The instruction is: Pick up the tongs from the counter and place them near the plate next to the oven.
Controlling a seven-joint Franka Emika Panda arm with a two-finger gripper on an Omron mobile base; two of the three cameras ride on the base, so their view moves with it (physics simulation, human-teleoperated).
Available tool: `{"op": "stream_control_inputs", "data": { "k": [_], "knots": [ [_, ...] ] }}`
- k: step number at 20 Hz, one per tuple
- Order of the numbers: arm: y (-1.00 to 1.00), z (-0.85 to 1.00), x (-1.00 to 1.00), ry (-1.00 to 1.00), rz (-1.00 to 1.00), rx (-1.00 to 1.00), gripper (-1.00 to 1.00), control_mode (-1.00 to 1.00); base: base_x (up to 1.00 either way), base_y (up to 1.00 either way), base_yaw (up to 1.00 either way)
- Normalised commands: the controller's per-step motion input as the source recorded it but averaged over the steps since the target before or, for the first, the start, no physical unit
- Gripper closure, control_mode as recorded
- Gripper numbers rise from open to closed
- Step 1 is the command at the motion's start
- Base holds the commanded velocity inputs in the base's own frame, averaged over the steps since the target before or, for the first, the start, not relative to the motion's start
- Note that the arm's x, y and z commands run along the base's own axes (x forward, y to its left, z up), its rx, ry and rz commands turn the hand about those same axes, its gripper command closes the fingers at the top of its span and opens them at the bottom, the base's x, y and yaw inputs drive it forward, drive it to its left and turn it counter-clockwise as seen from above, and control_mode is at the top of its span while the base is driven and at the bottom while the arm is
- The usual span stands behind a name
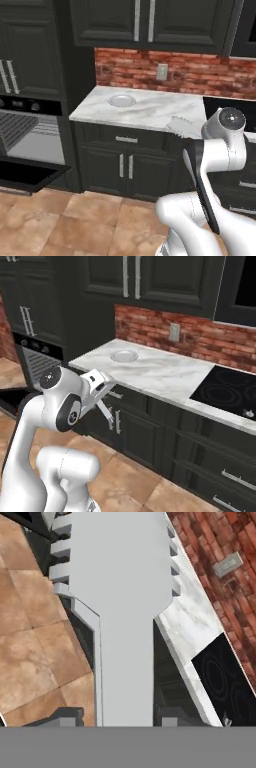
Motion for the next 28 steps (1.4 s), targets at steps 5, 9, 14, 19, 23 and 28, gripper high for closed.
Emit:
{"op": "stream_control_inputs", "data": {
  "k": [5, 9, 14, 19, 23, 28],
  "knots": [
    [0.00, 0.00, 0.00, 0.00, 0.00, 0.00, 1.00, 1.00, 0.68, 0.32, -0.30],
    [0.00, 0.00, 0.00, 0.00, 0.00, 0.00, 1.00, 1.00, 0.73, 0.64, -0.21],
    [0.00, 0.00, 0.00, 0.00, 0.00, 0.00, 1.00, 1.00, 0.76, 0.63, -0.19],
    [0.00, 0.00, 0.00, 0.00, 0.00, 0.00, 1.00, 1.00, 0.85, 0.22, -0.17],
    [0.00, 0.00, 0.00, 0.00, 0.00, 0.00, 1.00, 1.00, 0.79, 0.22, -0.18],
    [0.00, 0.00, 0.00, 0.00, 0.00, 0.00, 1.00, 1.00, 0.40, 0.20, -0.20]
  ]
}}
